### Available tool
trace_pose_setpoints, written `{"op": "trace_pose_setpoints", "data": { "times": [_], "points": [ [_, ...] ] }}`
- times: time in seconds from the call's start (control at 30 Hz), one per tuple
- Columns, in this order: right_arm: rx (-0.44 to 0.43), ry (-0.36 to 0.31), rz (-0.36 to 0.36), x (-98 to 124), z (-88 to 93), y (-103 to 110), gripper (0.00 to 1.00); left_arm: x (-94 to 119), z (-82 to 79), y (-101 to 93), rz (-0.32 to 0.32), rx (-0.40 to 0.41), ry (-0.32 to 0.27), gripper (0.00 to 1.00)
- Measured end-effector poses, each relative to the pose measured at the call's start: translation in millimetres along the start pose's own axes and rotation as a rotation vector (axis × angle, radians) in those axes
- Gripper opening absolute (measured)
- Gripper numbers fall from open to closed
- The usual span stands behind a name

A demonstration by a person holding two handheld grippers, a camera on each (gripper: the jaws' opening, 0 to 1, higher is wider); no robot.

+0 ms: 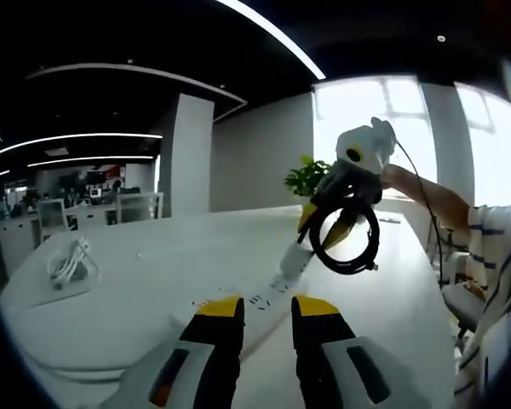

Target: Straighten the power strip on the desk, plug the charger into it

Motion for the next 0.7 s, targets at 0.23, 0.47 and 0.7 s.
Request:
{"op": "trace_pose_setpoints", "data": {
  "times": [0.23, 0.47, 0.7],
  "points": [
    [-0.014, -0.012, -0.003, 2, -2.2, -1, 0.24, 0, -0.4, -0.1, 0.002, -0.008, 0.002, 0.23],
    [-0.082, -0.103, -0.014, 3, -9.3, 0, 0.23, -1, 0.4, -0.9, 0.003, -0.012, 0.006, 0.23],
    [-0.060, -0.046, -0.030, -21, -11.6, 6, 0.24, -1, 1.6, -0.2, 0.000, -0.011, 0.011, 0.23]
  ]
}}
Point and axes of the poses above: the point that each gripper's makers call its tool centre point, and the gripper's own axes: x roughly backward along the fingers, y roughly to its left, z roughly out of its underside, the point moved 8 cm from there along x, roughly backward along the fingers, and after that the axes turned 1 degree about y, right-handed, at the moved point
